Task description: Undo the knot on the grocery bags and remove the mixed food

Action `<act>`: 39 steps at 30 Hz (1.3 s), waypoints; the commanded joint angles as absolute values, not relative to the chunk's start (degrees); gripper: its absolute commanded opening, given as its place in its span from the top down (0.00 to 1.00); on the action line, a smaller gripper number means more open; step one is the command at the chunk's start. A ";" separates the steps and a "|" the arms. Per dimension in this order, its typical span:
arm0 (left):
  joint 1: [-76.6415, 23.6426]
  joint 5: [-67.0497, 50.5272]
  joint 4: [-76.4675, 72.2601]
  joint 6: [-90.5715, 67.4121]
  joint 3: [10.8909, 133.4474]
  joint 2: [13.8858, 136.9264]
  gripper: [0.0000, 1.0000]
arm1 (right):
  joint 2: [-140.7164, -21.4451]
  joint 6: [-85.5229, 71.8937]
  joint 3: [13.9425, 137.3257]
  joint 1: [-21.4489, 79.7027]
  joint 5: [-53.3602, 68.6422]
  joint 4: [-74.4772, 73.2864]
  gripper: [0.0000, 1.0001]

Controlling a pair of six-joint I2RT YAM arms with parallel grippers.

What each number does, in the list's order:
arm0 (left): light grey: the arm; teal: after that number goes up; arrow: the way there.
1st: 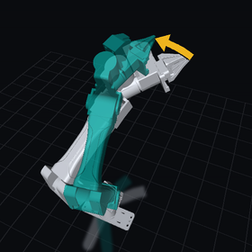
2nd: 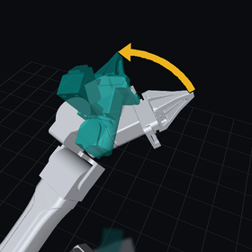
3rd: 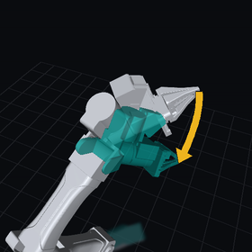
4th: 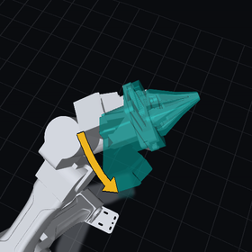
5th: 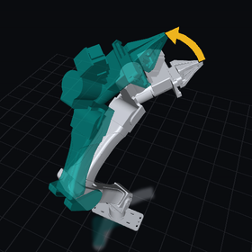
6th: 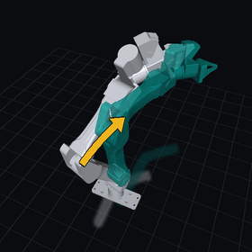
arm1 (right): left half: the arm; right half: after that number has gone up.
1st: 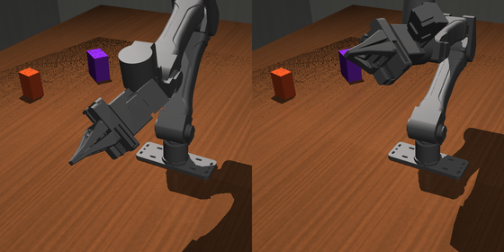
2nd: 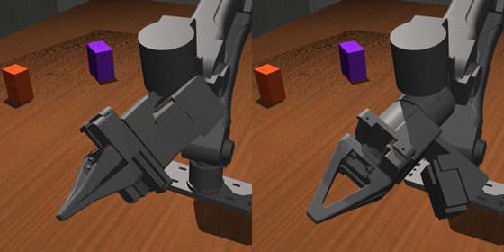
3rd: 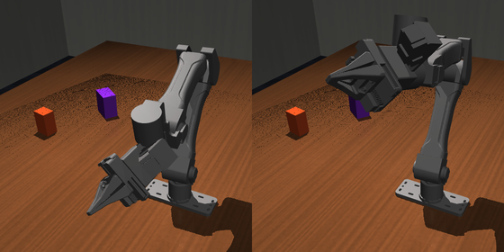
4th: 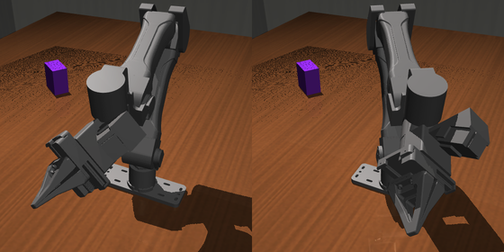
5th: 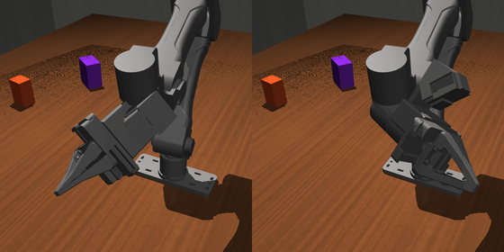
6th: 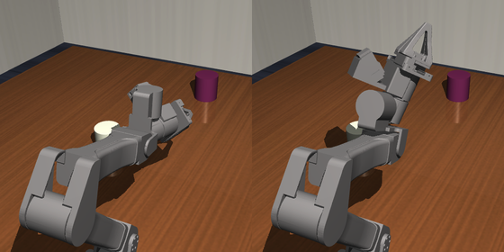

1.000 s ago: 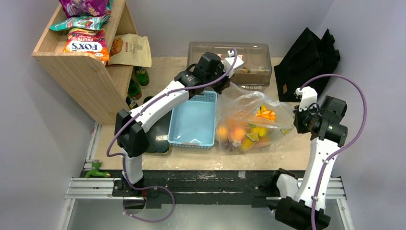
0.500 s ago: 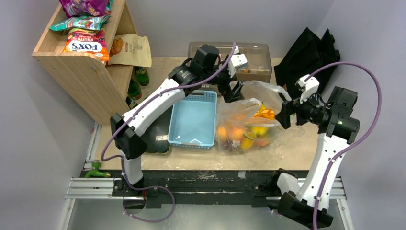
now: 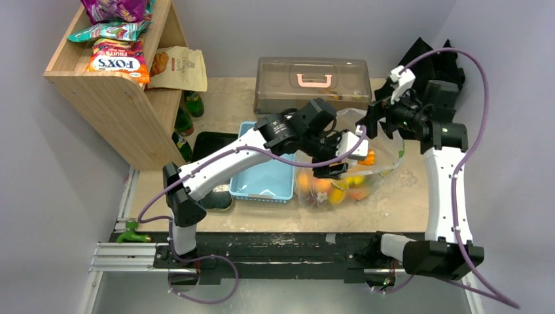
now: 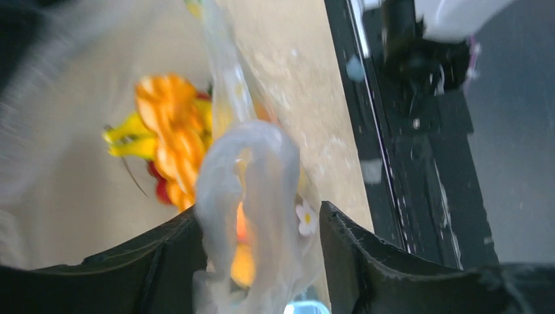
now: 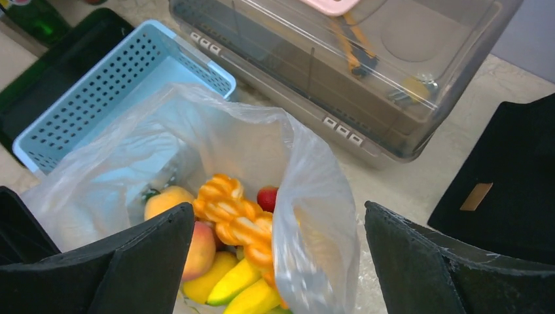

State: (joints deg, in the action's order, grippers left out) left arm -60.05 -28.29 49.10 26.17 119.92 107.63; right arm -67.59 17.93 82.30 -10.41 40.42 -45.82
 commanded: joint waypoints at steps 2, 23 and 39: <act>-59.00 -27.39 53.96 30.97 109.51 100.96 0.51 | -72.44 23.38 84.42 -6.12 28.96 -44.26 0.01; -60.59 -24.13 52.19 46.69 76.46 84.96 0.94 | -78.12 29.04 83.80 -7.83 33.61 -61.22 1.00; -58.98 -20.81 23.88 36.08 60.91 61.23 0.22 | -77.18 12.83 90.60 -14.13 45.98 -55.14 1.00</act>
